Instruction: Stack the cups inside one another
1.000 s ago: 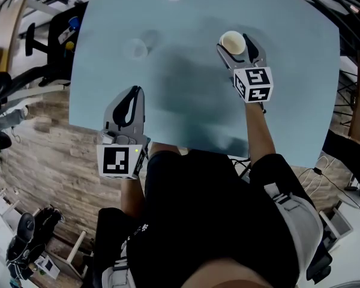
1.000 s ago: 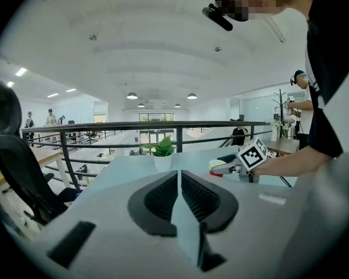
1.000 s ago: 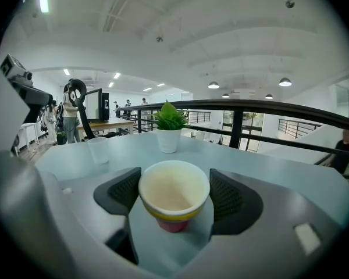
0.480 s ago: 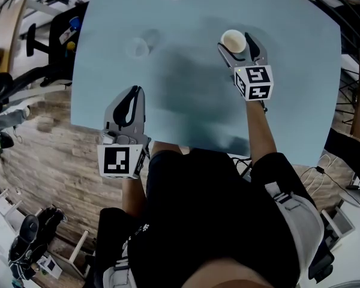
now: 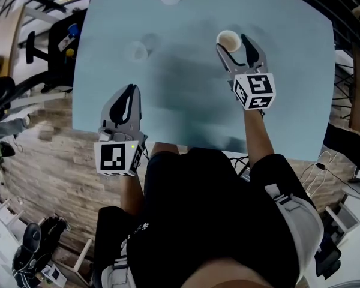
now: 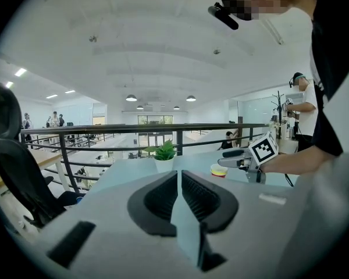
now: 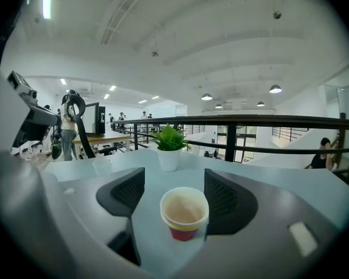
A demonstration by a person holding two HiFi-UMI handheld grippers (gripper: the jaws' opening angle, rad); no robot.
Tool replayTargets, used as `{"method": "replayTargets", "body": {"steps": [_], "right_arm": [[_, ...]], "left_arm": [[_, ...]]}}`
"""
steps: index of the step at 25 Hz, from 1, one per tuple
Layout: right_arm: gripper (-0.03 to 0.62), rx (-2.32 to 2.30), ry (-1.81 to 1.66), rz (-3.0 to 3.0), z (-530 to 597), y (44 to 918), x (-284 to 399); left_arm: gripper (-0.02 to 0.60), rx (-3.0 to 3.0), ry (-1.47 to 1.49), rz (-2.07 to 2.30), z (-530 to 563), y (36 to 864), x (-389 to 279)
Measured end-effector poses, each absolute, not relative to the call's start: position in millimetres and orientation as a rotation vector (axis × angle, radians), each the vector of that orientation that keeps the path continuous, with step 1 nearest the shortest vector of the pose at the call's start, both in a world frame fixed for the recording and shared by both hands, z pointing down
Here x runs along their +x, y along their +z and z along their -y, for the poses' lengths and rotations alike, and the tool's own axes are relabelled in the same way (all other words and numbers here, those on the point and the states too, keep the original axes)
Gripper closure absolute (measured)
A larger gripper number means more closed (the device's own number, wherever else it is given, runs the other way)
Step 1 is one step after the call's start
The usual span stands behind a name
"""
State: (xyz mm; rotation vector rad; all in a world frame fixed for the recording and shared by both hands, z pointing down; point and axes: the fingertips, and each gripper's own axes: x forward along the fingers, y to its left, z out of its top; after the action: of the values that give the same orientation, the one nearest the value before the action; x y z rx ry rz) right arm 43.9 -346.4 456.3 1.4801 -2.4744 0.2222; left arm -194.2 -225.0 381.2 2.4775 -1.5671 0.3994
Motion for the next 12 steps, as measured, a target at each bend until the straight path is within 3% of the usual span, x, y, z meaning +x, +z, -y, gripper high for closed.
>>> {"method": "replayTargets", "body": {"steps": [4,12], "right_arm": [[0.290,1.520,0.226,2.489,332,439,40],[0.411,1.644,0.258,2.510,297,409,42]], "left_arm": [[0.563,2.509,0.375,1.550,232,376,-200],[0.577,2.600,0.320,1.449,244,362,-191]]}}
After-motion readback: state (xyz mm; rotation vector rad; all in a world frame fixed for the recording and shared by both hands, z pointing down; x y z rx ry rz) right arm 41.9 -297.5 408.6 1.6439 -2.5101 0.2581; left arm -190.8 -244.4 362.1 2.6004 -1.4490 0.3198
